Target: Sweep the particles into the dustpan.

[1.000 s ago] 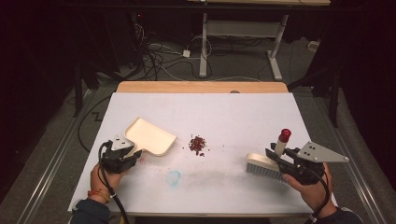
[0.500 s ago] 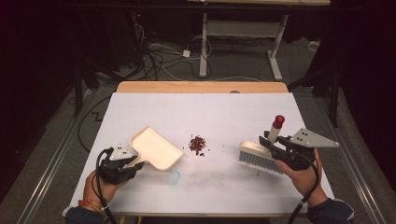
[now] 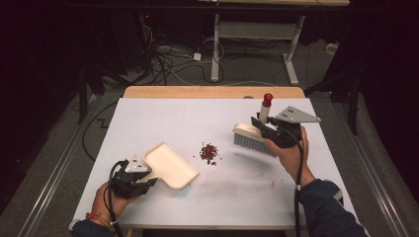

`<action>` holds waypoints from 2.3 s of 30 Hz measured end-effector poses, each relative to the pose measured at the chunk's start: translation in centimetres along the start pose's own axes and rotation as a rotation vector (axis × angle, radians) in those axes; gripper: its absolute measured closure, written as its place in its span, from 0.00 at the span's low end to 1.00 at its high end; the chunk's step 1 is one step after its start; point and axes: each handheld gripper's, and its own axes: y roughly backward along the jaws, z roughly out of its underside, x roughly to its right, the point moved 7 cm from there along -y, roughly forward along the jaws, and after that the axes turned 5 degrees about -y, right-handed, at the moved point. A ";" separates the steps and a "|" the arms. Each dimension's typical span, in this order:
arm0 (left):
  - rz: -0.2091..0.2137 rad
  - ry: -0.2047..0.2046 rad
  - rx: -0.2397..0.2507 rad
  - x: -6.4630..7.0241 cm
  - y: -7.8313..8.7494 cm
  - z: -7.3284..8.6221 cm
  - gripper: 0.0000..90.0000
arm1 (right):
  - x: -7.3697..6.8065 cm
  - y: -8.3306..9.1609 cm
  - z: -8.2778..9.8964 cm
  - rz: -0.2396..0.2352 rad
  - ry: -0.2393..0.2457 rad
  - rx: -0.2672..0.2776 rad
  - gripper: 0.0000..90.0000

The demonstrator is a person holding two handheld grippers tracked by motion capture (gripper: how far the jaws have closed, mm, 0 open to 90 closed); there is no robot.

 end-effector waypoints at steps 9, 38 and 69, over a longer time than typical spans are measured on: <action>0.008 -0.020 -0.008 1.0 -0.5 -0.5 0.71 | -1.2 -6.4 -0.9 0.046 -0.020 -0.022 0.78; 0.045 -0.025 -0.039 2.8 -2.4 -2.0 0.71 | -9.3 -9.7 1.2 0.020 -0.003 -0.022 0.78; 0.051 0.014 -0.051 2.9 -4.7 -3.3 0.71 | -15.5 -7.1 2.2 -0.037 -0.033 0.004 0.78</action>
